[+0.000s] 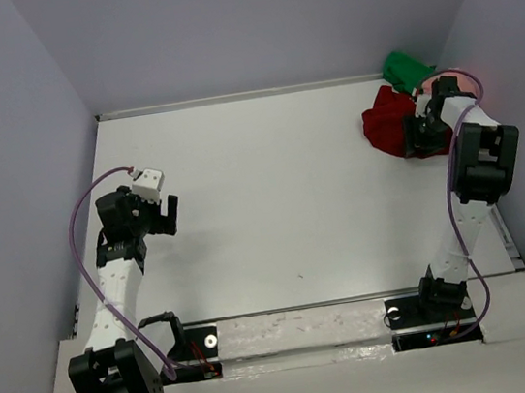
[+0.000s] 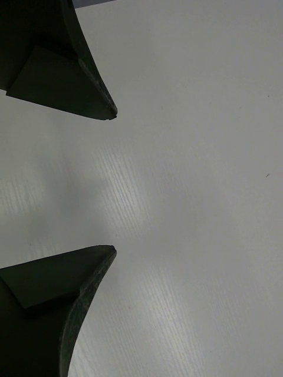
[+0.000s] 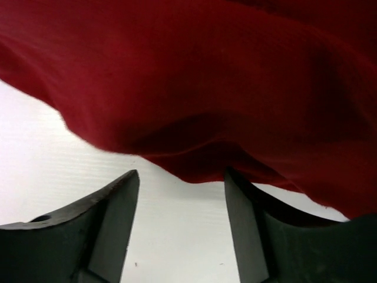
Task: Fold and stack the t-shirts
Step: Grab crumpled tshirt from the corner of the board with the right arm
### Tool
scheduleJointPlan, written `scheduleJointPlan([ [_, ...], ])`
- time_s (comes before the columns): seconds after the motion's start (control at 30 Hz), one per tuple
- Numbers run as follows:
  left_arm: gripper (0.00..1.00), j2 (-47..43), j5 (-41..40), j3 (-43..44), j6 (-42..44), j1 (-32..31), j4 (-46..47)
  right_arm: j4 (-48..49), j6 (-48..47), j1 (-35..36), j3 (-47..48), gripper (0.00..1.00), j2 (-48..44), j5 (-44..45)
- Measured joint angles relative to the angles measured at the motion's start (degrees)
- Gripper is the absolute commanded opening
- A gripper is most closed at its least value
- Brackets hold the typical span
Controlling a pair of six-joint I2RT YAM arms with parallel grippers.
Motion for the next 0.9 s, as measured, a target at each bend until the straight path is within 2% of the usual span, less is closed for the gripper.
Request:
scheduleJointPlan([
  [0.07, 0.99, 0.3, 0.1, 0.0, 0.2, 0.0, -0.2, 0.1, -0.2, 0.0, 0.1, 0.61, 0.9, 1.2],
  [0.17, 0.99, 0.6, 0.2, 0.0, 0.5, 0.0, -0.3, 0.1, -0.2, 0.0, 1.2, 0.5, 2.1, 2.9],
  [0.2, 0.99, 0.7, 0.2, 0.0, 0.6, 0.0, -0.5, 0.2, -0.4, 0.0, 1.9, 0.39, 2.6, 3.5],
  [0.3, 0.99, 0.8, 0.3, 0.0, 0.8, 0.1, -0.9, 0.1, -0.7, 0.0, 3.8, 0.22, 4.0, 4.4],
  [0.33, 0.99, 0.8, 0.3, 0.0, 0.8, 0.1, -1.0, 0.0, -0.9, 0.0, 4.2, 0.12, 4.4, 4.8],
  [0.4, 0.99, 0.8, 0.4, 0.0, 0.9, 0.2, -1.1, -0.2, -1.0, 0.0, 4.5, 0.0, 4.4, 5.0],
  [0.67, 0.99, 0.7, 1.0, 0.0, 1.2, 0.2, -1.4, -4.0, -3.3, 0.9, 4.2, 0.0, 2.8, 3.4],
  [0.9, 0.99, 0.1, 1.3, 0.0, 1.4, 0.2, -1.6, -12.0, -7.1, 8.3, 3.5, 0.0, -10.8, 0.0],
])
